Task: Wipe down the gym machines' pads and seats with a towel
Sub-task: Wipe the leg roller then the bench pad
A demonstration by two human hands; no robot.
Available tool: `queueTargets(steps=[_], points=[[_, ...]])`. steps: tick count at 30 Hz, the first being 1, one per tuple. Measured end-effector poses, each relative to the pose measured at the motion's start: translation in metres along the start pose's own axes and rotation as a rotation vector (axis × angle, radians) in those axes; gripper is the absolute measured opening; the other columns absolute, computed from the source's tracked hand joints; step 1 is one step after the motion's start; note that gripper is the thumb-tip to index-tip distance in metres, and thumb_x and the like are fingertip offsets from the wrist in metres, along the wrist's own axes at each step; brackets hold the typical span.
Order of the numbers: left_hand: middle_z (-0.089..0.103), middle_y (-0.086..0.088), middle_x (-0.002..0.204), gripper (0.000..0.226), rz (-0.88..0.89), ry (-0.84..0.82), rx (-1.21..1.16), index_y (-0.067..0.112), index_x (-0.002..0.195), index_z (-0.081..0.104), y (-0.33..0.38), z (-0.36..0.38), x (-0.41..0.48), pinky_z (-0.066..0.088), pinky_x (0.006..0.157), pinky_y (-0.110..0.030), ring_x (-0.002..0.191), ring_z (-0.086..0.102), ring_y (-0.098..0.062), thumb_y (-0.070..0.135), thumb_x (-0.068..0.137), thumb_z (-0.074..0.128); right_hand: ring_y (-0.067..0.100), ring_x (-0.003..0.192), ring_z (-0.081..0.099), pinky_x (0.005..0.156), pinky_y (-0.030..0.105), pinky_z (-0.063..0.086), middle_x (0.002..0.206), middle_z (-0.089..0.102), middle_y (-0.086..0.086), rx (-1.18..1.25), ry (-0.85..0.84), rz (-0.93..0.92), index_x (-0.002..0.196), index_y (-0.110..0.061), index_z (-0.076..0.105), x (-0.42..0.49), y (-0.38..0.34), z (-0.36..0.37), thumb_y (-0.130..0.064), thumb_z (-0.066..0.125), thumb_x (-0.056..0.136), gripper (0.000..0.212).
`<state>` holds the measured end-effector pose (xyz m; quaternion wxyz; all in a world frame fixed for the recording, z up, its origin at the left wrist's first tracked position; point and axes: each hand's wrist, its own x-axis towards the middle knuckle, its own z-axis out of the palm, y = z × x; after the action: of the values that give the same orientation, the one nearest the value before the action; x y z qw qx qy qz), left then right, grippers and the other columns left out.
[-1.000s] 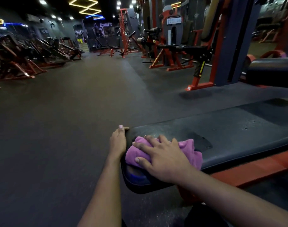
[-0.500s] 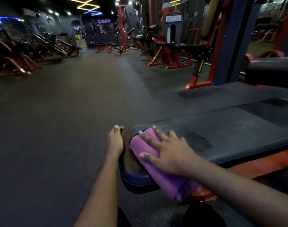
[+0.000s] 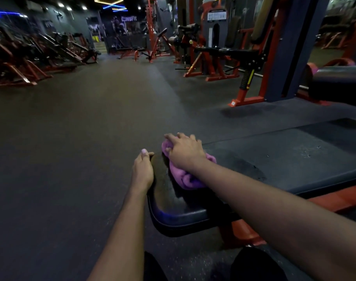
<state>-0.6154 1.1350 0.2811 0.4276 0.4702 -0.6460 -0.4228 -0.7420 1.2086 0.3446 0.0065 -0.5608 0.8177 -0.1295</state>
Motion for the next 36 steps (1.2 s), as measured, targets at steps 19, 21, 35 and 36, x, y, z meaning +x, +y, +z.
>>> queueTargets(steps=[19,21,35,36], points=[[0.064,-0.014,0.123,0.039,0.039,-0.006,0.181,0.008,0.116,0.065,0.005,-0.002,-0.005,0.040,0.090,-0.034,0.116,0.055,-0.030,0.027,0.110,0.031,0.038,0.130,0.047,0.109,0.046,0.041,0.152,0.044,-0.005,0.046,-0.063,0.144,0.140,-0.056,0.046,0.006,0.111,-0.018,-0.045,0.040,0.095,0.047],[0.064,-0.014,0.124,0.039,0.035,-0.006,0.189,0.009,0.116,0.065,0.005,-0.002,-0.004,0.040,0.091,-0.035,0.116,0.055,-0.031,0.028,0.110,0.031,0.038,0.129,0.045,0.110,0.046,0.040,0.150,0.047,-0.002,0.041,-0.002,0.326,0.137,-0.053,0.052,0.007,0.128,-0.020,-0.039,0.043,0.097,0.044],[0.065,-0.013,0.120,0.039,0.006,-0.003,0.177,0.012,0.113,0.066,0.006,-0.002,-0.004,0.038,0.087,-0.033,0.114,0.055,-0.031,0.029,0.109,0.031,0.036,0.130,0.044,0.109,0.045,0.042,0.154,0.041,-0.003,0.055,-0.006,0.132,0.139,-0.050,0.049,-0.023,0.055,-0.010,-0.040,0.046,0.097,0.043],[0.065,-0.014,0.120,0.039,0.009,-0.004,0.173,0.011,0.113,0.066,0.006,-0.002,-0.004,0.037,0.086,-0.032,0.114,0.055,-0.031,0.028,0.109,0.031,0.036,0.130,0.043,0.108,0.044,0.042,0.156,0.039,-0.004,0.061,-0.021,0.084,0.140,-0.051,0.048,-0.033,0.040,-0.008,-0.042,0.046,0.098,0.044]])
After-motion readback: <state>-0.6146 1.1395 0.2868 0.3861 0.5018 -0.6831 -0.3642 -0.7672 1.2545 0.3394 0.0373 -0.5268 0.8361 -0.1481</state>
